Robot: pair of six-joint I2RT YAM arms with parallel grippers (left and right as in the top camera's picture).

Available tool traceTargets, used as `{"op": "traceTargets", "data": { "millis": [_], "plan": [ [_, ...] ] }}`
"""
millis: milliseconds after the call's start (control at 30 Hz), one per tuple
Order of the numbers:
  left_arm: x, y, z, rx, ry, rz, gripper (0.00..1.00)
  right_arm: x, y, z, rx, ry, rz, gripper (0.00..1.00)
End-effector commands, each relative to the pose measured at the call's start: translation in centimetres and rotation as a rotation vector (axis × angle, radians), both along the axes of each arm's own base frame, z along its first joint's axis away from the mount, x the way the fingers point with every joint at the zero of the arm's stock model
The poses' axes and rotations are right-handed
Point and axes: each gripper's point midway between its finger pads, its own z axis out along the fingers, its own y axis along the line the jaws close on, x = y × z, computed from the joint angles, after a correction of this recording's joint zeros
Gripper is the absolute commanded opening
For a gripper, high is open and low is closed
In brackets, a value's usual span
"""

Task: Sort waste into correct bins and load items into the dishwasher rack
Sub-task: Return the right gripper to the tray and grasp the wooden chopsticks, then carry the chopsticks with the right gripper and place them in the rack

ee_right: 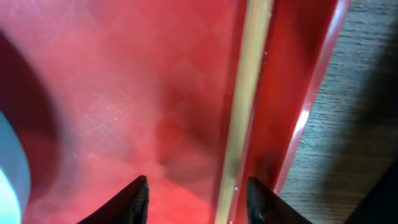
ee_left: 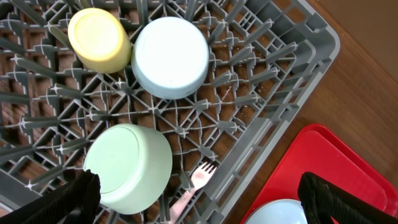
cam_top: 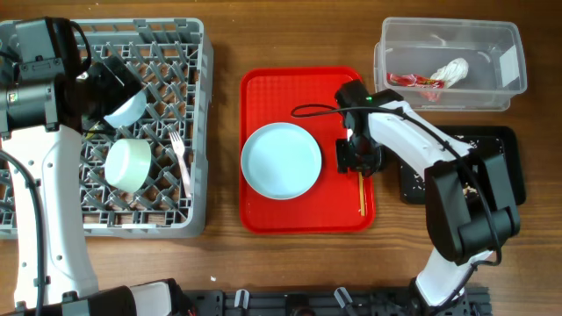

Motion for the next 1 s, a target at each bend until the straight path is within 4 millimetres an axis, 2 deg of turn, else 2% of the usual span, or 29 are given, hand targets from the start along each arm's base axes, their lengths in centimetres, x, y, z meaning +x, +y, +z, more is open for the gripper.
{"op": "traceTargets", "data": {
  "millis": [0,233,300,500,600,633,800,933,967],
  "plan": [
    [0.0,0.3,-0.1,0.007,0.003,0.009,1.0,0.1,0.5,-0.5,0.034,0.004,0.012,0.49],
    [0.0,0.3,-0.1,0.007,0.003,0.009,1.0,-1.5,-0.2,-2.9,0.025,0.019,-0.014,0.43],
    [0.0,0.3,-0.1,0.007,0.003,0.009,1.0,-1.6,-0.2,-2.9,0.025,0.021,-0.014,0.39],
    [0.0,0.3,-0.1,0.007,0.003,0.009,1.0,-1.5,-0.1,-2.8,0.026,0.019,-0.015,0.38],
    [0.0,0.3,-0.1,0.007,0.003,0.009,1.0,-1.0,0.7,-2.2,0.064,0.019,-0.019,0.15],
    [0.0,0.3,-0.1,0.007,0.003,0.009,1.0,-0.7,1.0,-1.8,0.078,0.016,-0.025,0.05],
    [0.0,0.3,-0.1,0.007,0.003,0.009,1.0,2.0,2.8,1.7,0.138,-0.023,-0.048,0.04],
    [0.0,0.3,-0.1,0.007,0.003,0.009,1.0,5.0,6.5,7.0,0.317,-0.087,-0.036,0.04],
    [0.0,0.3,-0.1,0.007,0.003,0.009,1.0,5.9,8.4,9.0,0.423,-0.111,-0.024,0.04]
  ]
}}
